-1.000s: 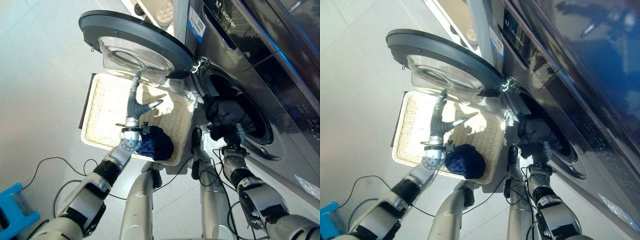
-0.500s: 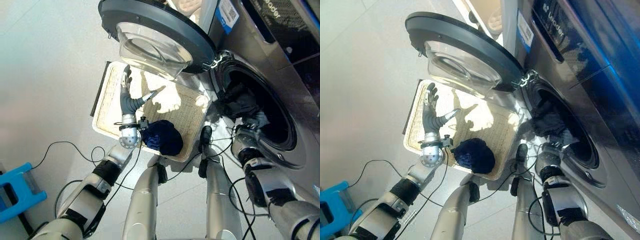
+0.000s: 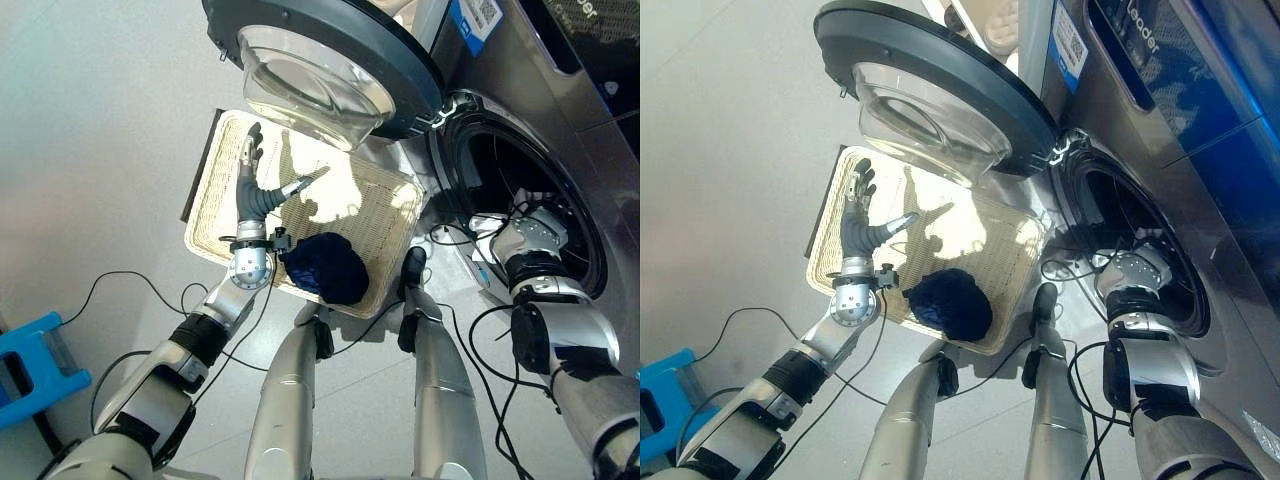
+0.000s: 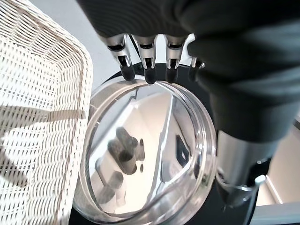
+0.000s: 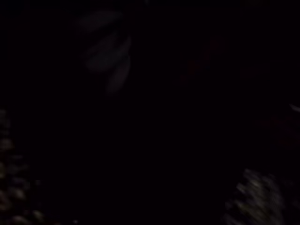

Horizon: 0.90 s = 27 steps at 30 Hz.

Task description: Put the clothes into the washing machine.

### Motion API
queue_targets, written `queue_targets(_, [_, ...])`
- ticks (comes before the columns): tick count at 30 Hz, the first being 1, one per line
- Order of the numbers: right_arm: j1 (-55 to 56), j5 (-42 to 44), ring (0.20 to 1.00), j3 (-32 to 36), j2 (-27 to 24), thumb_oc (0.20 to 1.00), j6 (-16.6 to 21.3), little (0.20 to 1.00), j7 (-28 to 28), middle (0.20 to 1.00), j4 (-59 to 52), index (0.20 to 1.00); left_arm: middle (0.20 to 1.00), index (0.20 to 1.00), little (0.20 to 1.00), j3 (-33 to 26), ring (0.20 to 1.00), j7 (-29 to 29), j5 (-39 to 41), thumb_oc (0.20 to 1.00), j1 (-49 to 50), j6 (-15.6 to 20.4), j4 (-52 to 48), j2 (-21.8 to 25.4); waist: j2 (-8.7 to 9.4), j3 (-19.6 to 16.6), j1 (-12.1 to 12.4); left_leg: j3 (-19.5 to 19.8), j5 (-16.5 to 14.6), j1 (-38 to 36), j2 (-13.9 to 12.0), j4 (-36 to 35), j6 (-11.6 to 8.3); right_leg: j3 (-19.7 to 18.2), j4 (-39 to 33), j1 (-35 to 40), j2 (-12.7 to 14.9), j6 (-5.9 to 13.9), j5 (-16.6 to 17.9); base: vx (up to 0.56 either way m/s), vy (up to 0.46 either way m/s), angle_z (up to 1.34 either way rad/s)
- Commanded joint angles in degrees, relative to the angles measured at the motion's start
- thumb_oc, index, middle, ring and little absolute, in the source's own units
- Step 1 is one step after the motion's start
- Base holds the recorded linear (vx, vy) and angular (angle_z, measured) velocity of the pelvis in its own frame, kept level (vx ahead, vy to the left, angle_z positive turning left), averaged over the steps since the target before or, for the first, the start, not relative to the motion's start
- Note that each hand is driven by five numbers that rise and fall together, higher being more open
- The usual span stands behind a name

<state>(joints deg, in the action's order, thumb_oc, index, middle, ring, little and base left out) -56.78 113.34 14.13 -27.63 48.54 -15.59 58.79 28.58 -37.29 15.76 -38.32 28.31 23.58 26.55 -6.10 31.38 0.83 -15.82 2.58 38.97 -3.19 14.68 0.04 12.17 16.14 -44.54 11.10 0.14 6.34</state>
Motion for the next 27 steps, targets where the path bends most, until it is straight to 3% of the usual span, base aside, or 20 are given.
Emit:
queue_targets(1, [2.2,-0.34,0.2,-0.18,-6.25,0.2,7.82,0.2,-1.52,0.2,-4.34,0.2,1.0,1.0,1.0,-0.82,1.0,-0.95,0.57,1.0,1.56,1.95,-4.97,0.98,-2.03,-1.59,-1.06,-1.14,-7.5,1.13,1.76,7.48,-4.69,2.71,4.31,0.06,3.26,9.28,-1.88,0.0,0.011,-0.04])
queue_targets(6, [3.73,-0.34,0.2,0.09,-9.04,0.2,13.41,0.2,-2.25,0.2,-9.27,0.2,1.0,1.0,1.0,-1.29,1.0,-1.87,0.18,1.0,3.56,0.69,-7.82,2.13,-1.5,-1.59,-1.93,-1.61,-6.97,1.07,1.44,6.99,-4.62,2.51,3.79,-0.16,3.1,9.13,-1.2,0.0,0.004,-0.01])
queue_targets(12, [3.42,-0.34,0.2,-0.55,-11.16,0.2,13.13,0.2,-1.57,0.2,-9.0,0.2,1.0,1.0,1.0,-1.32,1.0,-2.27,0.37,1.0,3.85,0.58,-8.44,2.45,-1.15,-1.59,-2.15,-1.8,-6.95,1.03,1.19,6.99,-4.72,2.58,3.53,0.02,3.11,9.17,-1.14,0.0,-0.001,-0.04])
queue_targets(13, [3.52,-6.17,0.464,-1.69,-11.89,0.464,9.63,0.464,5.19,0.464,-6.51,0.464,1.0,1.0,1.0,-1.06,1.0,-2.26,0.56,1.0,3.82,0.83,-7.87,2.4,-0.97,-1.59,-2.17,-1.75,-7.46,0.48,0.95,7.24,-4.87,2.54,3.83,0.58,3.03,9.33,-1.69,0.0,0.0,0.0])
queue_targets(14, [3.25,-7.27,0.705,-1.64,-12.01,0.705,9.49,0.705,6.33,0.705,-6.67,0.705,1.0,1.0,1.0,-1.14,1.0,-2.26,0.56,1.0,3.67,0.85,-7.86,2.4,-0.95,-1.59,-2.22,-1.85,-7.06,0.83,0.99,7.15,-4.75,2.58,3.63,0.28,3.06,9.16,-1.3,0.0,0.0,0.0])
queue_targets(15, [3.26,-10.7,1.0,-2.17,-12.05,1.0,6.8,1.0,10.08,1.0,-5.84,1.0,1.0,1.0,1.0,-1.16,1.0,-2.23,0.57,1.0,3.4,0.83,-7.63,2.34,-0.85,-1.59,-2.2,-1.93,-7.02,0.79,0.93,7.11,-4.73,2.67,3.52,0.39,3.08,9.13,-1.31,0.0,0.0,0.0])
queue_targets(16, [3.29,-13.91,1.0,-2.69,-12.09,1.0,4.51,1.0,13.74,1.0,-4.97,1.0,1.0,1.0,1.0,-0.98,1.0,-2.37,0.51,1.0,3.1,0.8,-7.47,2.26,-0.8,-1.59,-2.18,-1.97,-6.96,0.75,0.91,7.03,-4.7,2.75,3.45,0.44,3.08,9.11,-1.28,0.0,0.0,0.0])
queue_targets(19, [3.29,-13.91,1.0,-2.69,-12.09,1.0,4.51,1.0,13.74,1.0,-4.97,1.0,1.0,1.0,1.0,-0.98,1.0,-2.37,0.51,1.0,3.1,0.8,-7.47,2.26,-0.8,-1.59,-2.18,-1.97,-6.96,0.75,0.91,7.03,-4.7,2.75,3.45,0.44,3.08,9.11,-1.28,0.0,0.0,0.0])
queue_targets(20, [3.42,-17.78,1.0,-3.03,-12.28,1.0,2.37,1.0,17.62,1.0,-4.15,1.0,1.0,1.0,1.0,-0.87,1.0,-2.38,0.55,1.0,2.87,0.86,-7.32,2.31,-0.79,-1.59,-2.14,-1.98,-6.87,0.68,0.91,6.88,-4.65,2.82,3.4,0.49,3.1,9.13,-1.25,0.0,0.0,0.0])
queue_targets(21, [3.61,-29.83,1.0,-6.48,-13.78,1.0,-12.57,1.0,30.36,1.0,1.59,1.0,1.0,1.0,1.0,0.12,1.0,-2.88,0.29,1.0,2.26,1.3,-5.99,2.22,-0.65,-1.59,-1.83,-2.18,-7.11,-0.08,0.5,6.75,-4.67,3.2,3.43,1.28,3.2,9.09,-1.72,0.0,0.0,0.0])
queue_targets(25, [3.53,-31.2,1.0,-7.03,-14.03,1.0,-14.18,1.0,31.35,1.0,2.72,1.0,1.0,1.0,1.0,0.24,1.0,-2.92,0.13,1.0,2.21,1.44,-5.73,2.21,-0.62,-1.59,-1.73,-2.16,-7.1,-0.08,0.48,6.69,-4.64,3.26,3.41,1.29,3.22,9.06,-1.75,0.0,-0.007,0.03])
queue_targets(26, [2.39,-37.15,1.0,-9.29,-14.84,1.0,-23.41,1.0,37.2,1.0,6.53,1.0,1.0,1.0,1.0,0.79,1.0,-3.41,-0.55,1.0,1.51,1.44,-4.61,1.8,-0.44,-1.59,-1.48,-2.29,-7.23,0.52,0.31,7.14,-4.38,3.63,3.81,0.75,3.34,8.94,-1.85,0.0,0.0,0.0])
queue_targets(27, [2.2,-37.83,1.0,-9.47,-14.94,1.0,-24.28,1.0,37.42,1.0,6.97,1.0,1.0,1.0,1.0,0.78,1.0,-3.4,-0.63,1.0,1.45,1.44,-4.47,1.71,-0.42,-1.59,-1.45,-2.31,-7.26,0.6,0.29,7.18,-4.33,3.67,3.84,0.69,3.35,8.92,-1.87,0.01,-0.032,0.0])
